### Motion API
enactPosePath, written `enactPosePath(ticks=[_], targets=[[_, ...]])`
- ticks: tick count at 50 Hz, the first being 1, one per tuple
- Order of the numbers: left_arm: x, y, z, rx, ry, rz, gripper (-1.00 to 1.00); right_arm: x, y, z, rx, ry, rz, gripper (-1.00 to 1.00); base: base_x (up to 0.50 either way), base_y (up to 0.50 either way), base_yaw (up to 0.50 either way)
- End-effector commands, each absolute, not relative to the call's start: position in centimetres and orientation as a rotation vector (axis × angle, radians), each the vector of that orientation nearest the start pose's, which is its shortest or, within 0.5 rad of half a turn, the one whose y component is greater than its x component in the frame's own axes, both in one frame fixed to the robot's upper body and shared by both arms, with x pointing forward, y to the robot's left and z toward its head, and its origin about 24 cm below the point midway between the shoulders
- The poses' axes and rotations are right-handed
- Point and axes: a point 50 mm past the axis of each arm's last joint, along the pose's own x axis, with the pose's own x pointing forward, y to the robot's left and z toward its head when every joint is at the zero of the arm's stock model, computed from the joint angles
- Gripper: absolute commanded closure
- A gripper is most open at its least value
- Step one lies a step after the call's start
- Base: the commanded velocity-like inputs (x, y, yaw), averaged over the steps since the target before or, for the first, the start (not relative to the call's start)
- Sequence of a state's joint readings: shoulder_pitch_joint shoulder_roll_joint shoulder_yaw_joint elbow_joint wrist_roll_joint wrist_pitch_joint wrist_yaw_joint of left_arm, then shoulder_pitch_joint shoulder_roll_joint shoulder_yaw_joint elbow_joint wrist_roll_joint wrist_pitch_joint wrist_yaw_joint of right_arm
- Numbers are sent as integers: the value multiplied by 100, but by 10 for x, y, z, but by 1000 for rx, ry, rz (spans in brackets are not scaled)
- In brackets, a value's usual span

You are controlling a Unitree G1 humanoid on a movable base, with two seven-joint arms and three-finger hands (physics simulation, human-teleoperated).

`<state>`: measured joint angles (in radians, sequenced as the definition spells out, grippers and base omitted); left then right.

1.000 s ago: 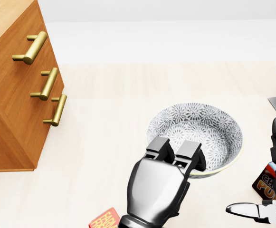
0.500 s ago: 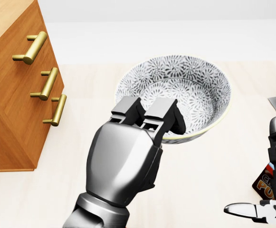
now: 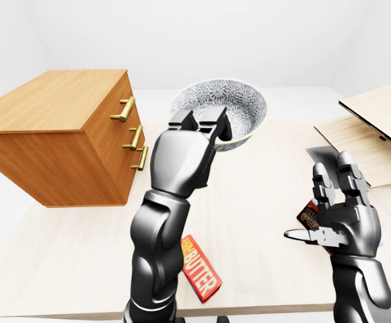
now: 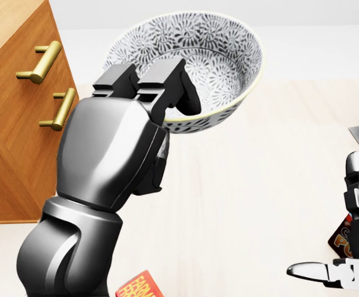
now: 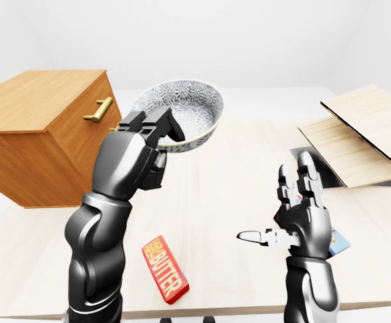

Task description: Close the top drawer of the cabinet and put the bowl on top of it.

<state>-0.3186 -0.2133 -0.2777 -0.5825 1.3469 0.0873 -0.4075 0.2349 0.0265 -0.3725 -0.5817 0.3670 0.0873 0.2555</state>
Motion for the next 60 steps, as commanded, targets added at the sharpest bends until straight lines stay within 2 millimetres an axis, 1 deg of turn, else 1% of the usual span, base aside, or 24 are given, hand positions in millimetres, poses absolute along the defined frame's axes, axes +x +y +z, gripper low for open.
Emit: enactPosePath(ticks=[1,2,15,20,24,29,32,34,35,40,52,56,60], targets=[[238,70,263,1127,-704,63,100,182,-223,122,184,-350,-84,-100,0,0,0],[239,73,268,1141,-709,74,100,182,-223,122,184,-350,-83,-100,0,0,0],[246,89,294,1196,-770,126,100,182,-223,120,184,-346,-81,-100,0,0,0],[256,94,303,1226,-770,153,100,181,-224,121,184,-347,-83,-100,0,0,0],[265,107,310,1176,-795,176,100,181,-224,121,184,-348,-83,-100,0,0,0],[268,112,316,1152,-838,173,100,182,-224,121,184,-346,-83,-100,0,0,0],[273,120,324,1140,-853,205,100,182,-223,120,181,-346,-82,-100,0,0,0],[275,122,325,1141,-856,213,100,182,-223,120,182,-346,-82,-100,0,0,0],[278,127,328,1131,-850,215,100,182,-224,120,182,-345,-81,-100,0,0,0],[285,140,335,1106,-854,241,100,182,-223,120,181,-344,-79,-100,0,0,0],[302,166,336,1010,-825,287,100,183,-221,119,179,-341,-75,-100,0,0,0],[307,174,330,979,-803,308,100,184,-220,118,176,-339,-73,-100,0,0,0],[310,181,331,966,-792,323,100,185,-220,118,175,-337,-73,-100,0,0,0]])
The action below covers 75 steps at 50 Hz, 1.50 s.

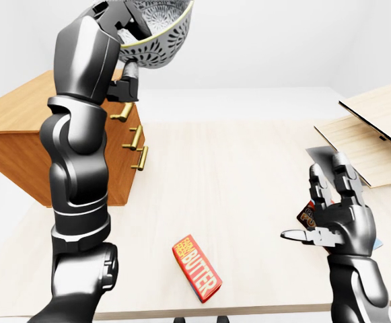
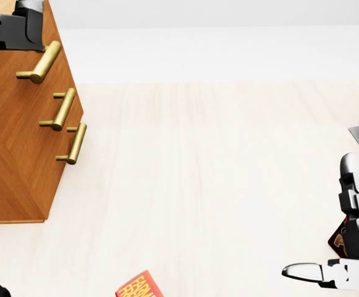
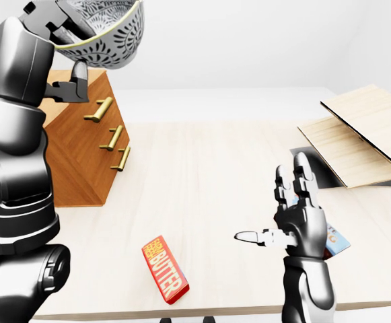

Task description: Close the top drawer of the cabinet and put the bowl on top of it.

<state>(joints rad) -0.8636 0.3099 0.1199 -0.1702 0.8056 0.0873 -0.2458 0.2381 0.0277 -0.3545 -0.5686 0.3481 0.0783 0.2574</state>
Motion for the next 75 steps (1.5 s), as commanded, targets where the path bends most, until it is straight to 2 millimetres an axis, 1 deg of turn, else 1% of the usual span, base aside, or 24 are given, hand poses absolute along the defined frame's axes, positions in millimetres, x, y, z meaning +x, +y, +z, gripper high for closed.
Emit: enactPosePath(ticks=[1,7,8,16,25,26,28,29,31,38,43,49,57,63,75], targets=[[311,184,331,962,-786,328,100,186,-220,118,175,-337,-73,-100,0,0,0],[318,201,331,920,-753,360,100,184,-220,118,175,-337,-70,-100,0,0,0],[320,206,331,904,-741,374,100,185,-219,118,175,-336,-70,-100,0,0,0],[338,228,332,845,-670,443,100,185,-218,117,171,-333,-66,-100,0,0,0],[366,264,315,736,-494,543,100,184,-217,117,168,-334,-63,-100,0,0,0],[370,271,312,719,-457,567,100,184,-217,117,168,-334,-60,-100,0,0,0],[372,274,310,707,-438,578,100,185,-217,116,168,-333,-61,-100,0,0,0],[376,280,305,699,-398,604,100,186,-217,116,167,-332,-61,-100,0,0,0],[380,285,300,688,-360,621,100,187,-217,116,170,-329,-63,-100,0,0,0],[384,298,289,675,-274,676,100,186,-216,116,169,-331,-62,-100,0,0,0],[386,304,284,666,-234,696,100,186,-216,116,169,-331,-62,-100,0,0,0],[389,305,279,669,-193,704,100,186,-216,116,167,-331,-59,-100,0,0,0],[390,307,279,673,-167,721,100,185,-216,116,166,-333,-60,-100,0,0,0],[391,309,272,669,-134,727,100,186,-216,115,166,-332,-57,-100,0,0,0],[391,312,257,717,-79,760,100,184,-215,115,164,-333,-53,-100,0,0,0]])
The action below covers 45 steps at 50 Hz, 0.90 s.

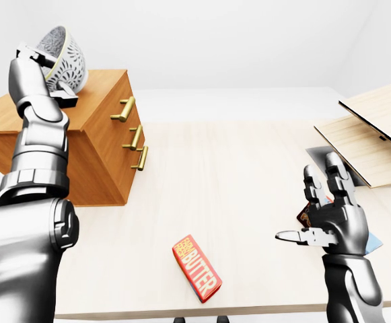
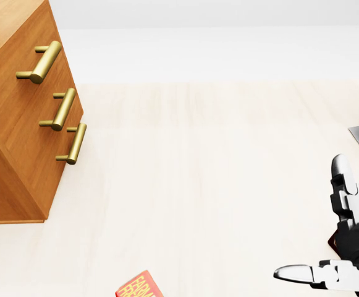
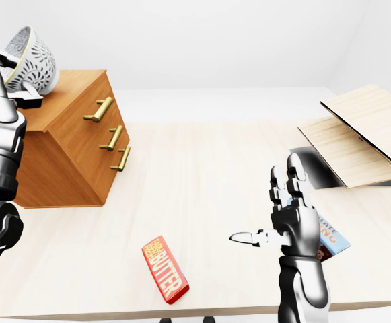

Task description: Close the top drawer of the cabinet and put the bowl on top of it.

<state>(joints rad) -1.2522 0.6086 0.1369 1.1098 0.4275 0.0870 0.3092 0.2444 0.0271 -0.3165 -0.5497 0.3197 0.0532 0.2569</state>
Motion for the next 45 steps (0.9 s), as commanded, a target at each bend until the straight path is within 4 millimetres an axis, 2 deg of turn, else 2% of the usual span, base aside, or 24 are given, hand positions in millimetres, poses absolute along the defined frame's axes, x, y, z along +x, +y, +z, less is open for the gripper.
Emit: enactPosePath(ticks=[1,10,18,19,45], targets=[[391,312,255,717,-74,760,100,186,-215,115,163,-330,-53,-100,0,0,0],[393,310,241,743,-33,751,100,186,-213,114,162,-328,-50,-100,0,0,0],[392,312,248,729,-55,763,100,188,-212,113,159,-324,-48,-100,0,0,0],[392,312,251,727,-62,763,-100,188,-212,113,158,-324,-47,-100,0,0,0],[390,315,256,725,-76,778,-100,188,-211,113,153,-322,-40,-100,0,0,0]])
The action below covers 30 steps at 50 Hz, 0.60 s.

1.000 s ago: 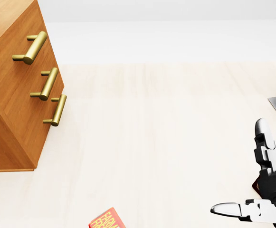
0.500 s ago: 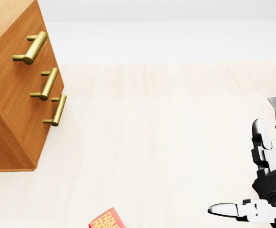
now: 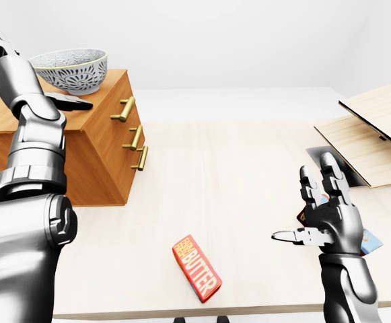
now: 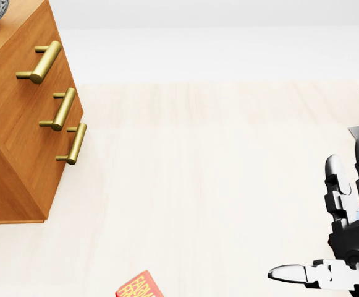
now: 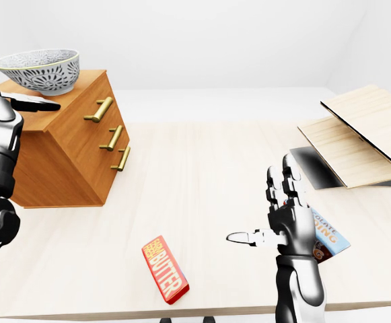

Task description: Close the top drawer of the cabinet and put the bowl on top of it.

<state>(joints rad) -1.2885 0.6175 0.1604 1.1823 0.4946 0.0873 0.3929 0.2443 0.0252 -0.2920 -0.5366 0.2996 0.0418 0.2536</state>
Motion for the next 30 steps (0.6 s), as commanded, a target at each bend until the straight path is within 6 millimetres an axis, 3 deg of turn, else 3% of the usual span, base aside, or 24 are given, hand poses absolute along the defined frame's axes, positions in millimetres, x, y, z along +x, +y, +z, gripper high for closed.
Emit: enactPosePath(ticks=[1,15,22,30], targets=[[390,315,257,725,-79,779,-100,187,-211,113,153,-323,-40,-100,0,0,0],[384,323,274,627,-143,798,-100,187,-210,112,152,-323,-38,-100,0,0,0],[380,316,296,587,-249,717,-100,187,-210,112,151,-322,-36,-100,0,0,0],[327,287,347,591,-653,496,-100,187,-211,112,153,-324,-37,-100,0,0,0]])
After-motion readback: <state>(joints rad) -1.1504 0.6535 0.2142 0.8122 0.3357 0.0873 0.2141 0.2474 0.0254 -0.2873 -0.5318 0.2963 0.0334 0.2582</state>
